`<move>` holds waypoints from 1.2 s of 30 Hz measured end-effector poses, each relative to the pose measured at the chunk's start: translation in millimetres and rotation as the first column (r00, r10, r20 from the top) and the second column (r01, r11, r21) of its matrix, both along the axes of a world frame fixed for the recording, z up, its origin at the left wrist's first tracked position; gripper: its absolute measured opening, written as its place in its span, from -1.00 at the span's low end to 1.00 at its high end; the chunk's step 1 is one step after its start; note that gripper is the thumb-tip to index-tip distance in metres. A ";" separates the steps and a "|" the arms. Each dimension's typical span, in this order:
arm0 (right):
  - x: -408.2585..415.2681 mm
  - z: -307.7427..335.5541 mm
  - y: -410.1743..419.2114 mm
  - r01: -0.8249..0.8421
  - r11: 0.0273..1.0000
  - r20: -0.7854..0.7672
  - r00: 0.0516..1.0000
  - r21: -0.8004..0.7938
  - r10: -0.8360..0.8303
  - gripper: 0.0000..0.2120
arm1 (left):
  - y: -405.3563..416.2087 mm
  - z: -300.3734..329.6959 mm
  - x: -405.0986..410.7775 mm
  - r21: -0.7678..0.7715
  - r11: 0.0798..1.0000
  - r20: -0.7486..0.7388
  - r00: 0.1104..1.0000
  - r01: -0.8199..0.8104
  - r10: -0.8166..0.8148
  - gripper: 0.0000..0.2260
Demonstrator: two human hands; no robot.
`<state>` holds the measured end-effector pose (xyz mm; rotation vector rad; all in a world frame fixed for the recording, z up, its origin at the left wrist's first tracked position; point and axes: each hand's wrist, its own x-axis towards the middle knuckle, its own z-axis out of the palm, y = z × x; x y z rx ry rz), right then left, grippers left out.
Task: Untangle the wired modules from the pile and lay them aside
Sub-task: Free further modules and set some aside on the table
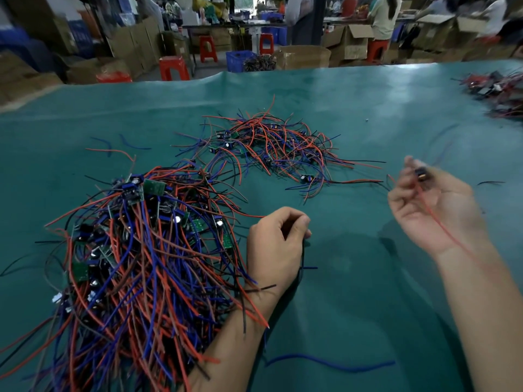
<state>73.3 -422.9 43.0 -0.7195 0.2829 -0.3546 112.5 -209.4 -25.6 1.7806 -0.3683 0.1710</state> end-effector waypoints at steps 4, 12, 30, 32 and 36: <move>3.3 -19.2 46.2 -0.438 0.702 -0.262 0.899 -0.562 0.351 -0.90 | 0.0 -0.9 1.9 -0.082 0.996 0.025 0.999 -0.018 0.021 -0.91; 1.6 -22.3 62.6 -0.571 0.552 -0.333 0.814 -0.608 0.475 -0.79 | -0.5 6.0 -1.6 -0.127 0.992 0.072 0.997 -0.026 0.035 -0.83; 100.2 20.4 38.4 -0.346 -0.586 -0.257 0.938 -0.732 -0.233 -0.82 | -1.0 6.0 0.1 -0.055 0.993 -0.009 0.994 -0.109 0.109 -0.87; 116.7 3.4 51.1 -0.390 -0.600 -0.294 0.921 -0.698 -0.256 -0.73 | -0.8 5.0 0.4 -0.059 0.993 0.007 0.994 -0.106 0.107 -0.87; 127.0 3.3 44.8 -0.416 -0.529 -0.312 0.909 -0.740 -0.278 -0.86 | -1.3 6.8 0.2 -0.057 0.991 0.009 0.993 -0.118 0.119 -0.88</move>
